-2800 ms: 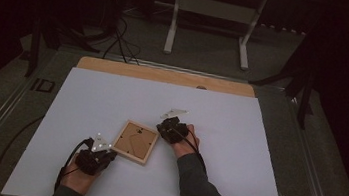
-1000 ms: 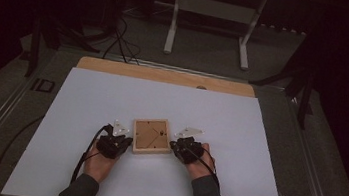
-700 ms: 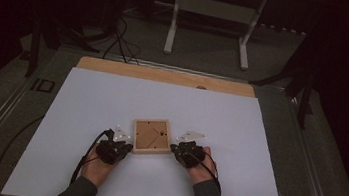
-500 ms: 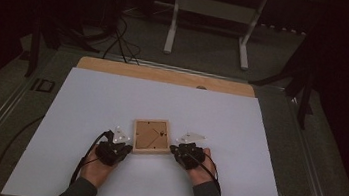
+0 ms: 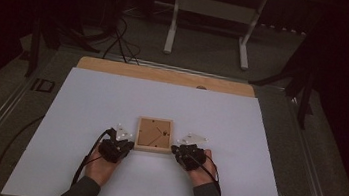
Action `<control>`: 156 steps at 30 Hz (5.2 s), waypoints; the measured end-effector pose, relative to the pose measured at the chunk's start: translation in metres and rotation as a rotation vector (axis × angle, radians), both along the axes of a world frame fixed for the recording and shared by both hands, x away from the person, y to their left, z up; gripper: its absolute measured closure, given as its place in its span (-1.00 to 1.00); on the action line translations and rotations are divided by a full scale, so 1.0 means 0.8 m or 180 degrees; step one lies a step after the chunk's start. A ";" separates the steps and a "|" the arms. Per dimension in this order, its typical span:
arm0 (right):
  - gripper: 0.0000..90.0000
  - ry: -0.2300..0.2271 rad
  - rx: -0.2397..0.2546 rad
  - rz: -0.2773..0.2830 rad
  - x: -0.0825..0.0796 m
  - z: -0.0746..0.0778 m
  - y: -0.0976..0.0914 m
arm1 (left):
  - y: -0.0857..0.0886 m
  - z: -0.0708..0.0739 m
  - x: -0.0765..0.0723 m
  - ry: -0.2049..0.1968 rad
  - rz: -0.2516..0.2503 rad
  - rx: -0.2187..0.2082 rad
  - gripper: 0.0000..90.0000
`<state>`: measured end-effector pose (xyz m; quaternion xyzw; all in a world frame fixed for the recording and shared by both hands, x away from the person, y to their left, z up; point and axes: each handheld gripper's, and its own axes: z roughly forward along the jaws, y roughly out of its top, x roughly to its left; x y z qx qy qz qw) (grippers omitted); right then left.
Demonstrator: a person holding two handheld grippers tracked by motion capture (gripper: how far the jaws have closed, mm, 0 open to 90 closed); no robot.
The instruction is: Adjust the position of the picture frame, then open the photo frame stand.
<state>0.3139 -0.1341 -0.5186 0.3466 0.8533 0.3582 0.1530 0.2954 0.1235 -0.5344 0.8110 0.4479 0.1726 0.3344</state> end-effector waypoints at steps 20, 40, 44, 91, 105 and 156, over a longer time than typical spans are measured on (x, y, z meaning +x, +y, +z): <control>1.00 0.0016 0.0129 -0.0072 0.008 -0.003 -0.007 | -0.003 -0.001 0.009 -0.0015 0.0043 -0.0056 1.00; 0.92 -0.0257 0.0186 -0.0175 0.011 0.006 -0.009 | 0.017 0.016 0.004 -0.0149 0.0127 -0.0251 0.32; 0.95 -0.0292 0.0223 -0.0104 0.008 0.007 -0.004 | 0.013 0.022 0.001 -0.0196 0.0083 -0.0301 0.22; 1.00 -0.0231 0.0364 -0.0005 0.011 0.000 0.002 | -0.034 0.050 0.035 -0.0039 -0.0311 -0.0023 0.13; 1.00 -0.0238 0.0365 -0.0011 0.010 0.000 0.002 | -0.045 0.049 0.046 0.0066 -0.0409 0.0149 0.12; 1.00 -0.0244 0.0366 -0.0003 0.009 -0.001 0.002 | -0.053 0.055 0.060 0.0358 -0.0432 0.0273 0.01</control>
